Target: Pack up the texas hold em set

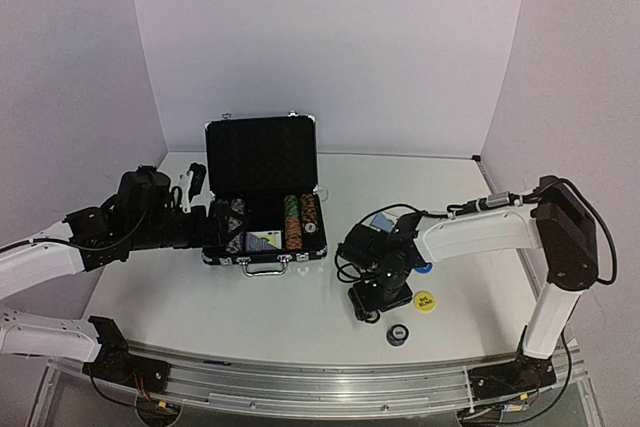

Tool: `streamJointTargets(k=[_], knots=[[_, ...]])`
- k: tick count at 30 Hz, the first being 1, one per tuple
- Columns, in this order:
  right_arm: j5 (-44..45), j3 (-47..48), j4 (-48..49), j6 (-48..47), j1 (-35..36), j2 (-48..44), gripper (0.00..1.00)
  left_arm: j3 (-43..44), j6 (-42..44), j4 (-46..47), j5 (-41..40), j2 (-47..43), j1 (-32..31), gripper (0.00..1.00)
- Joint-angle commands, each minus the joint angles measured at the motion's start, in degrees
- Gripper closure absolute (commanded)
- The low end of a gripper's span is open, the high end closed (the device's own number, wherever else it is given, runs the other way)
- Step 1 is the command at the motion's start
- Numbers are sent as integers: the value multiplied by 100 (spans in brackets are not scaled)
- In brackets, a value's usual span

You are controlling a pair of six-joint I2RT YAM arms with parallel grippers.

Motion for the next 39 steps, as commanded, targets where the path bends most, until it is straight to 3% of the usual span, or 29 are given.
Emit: streamJointTargets(k=[1,14,24,39], knots=[[-68,-62,143,35,-25,172,33,-42,-220,66,-24,-120,9,0],[-167,-219,291,114,-29,342,56,40,-229,150,81,87,9,0],[-55,-133,215,162,69,471,63,94,-191,53,1,41,9,0],[358,401,-345,-142,228,-411,65,52,-323,387,363,280,9,0]])
